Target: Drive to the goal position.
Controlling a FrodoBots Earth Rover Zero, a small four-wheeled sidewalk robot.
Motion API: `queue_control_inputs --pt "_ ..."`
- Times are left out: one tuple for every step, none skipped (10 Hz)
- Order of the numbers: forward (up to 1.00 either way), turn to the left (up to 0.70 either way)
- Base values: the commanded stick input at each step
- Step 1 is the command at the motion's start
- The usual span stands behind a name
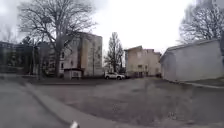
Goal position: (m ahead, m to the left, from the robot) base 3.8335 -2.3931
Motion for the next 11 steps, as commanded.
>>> queue_control_inputs --pt "1.00 0.00" --pt "1.00 0.00" --pt "1.00 0.00" --pt "1.00 0.00" --pt "1.00 -0.01" --pt "1.00 -0.24" --pt "1.00 -0.40" --pt "1.00 -0.40" --pt "1.00 -0.40" --pt "1.00 -0.01" --pt "1.00 0.00"
